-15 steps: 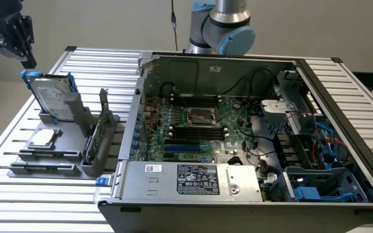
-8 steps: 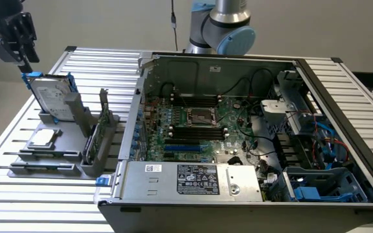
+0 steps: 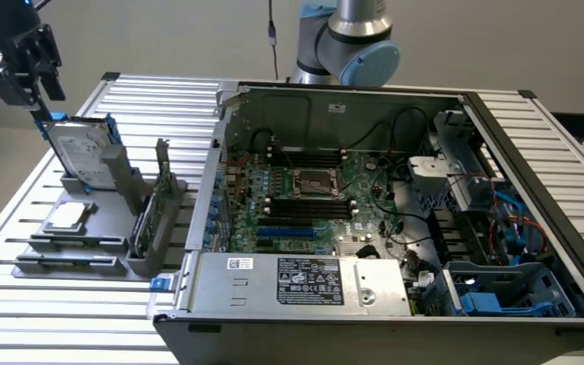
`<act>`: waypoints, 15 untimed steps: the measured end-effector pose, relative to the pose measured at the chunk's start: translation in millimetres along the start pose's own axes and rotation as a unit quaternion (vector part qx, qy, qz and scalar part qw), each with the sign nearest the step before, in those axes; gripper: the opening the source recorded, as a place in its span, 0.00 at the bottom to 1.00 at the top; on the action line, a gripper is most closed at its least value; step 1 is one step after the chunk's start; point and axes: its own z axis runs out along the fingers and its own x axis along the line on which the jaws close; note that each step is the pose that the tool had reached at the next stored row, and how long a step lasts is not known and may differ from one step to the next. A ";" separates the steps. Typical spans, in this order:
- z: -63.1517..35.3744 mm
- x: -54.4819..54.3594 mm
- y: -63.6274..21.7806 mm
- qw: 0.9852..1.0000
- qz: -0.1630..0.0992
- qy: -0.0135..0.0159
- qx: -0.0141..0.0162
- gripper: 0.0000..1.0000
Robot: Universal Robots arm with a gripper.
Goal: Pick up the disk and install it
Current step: 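Pick up the disk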
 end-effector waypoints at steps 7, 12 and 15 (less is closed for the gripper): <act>12.8 0.2 -0.4 1.000 0.003 0.000 0.000 0.60; 21.9 0.3 -0.6 1.000 0.005 0.000 0.000 0.60; 27.4 0.2 0.3 1.000 0.006 0.000 0.000 0.60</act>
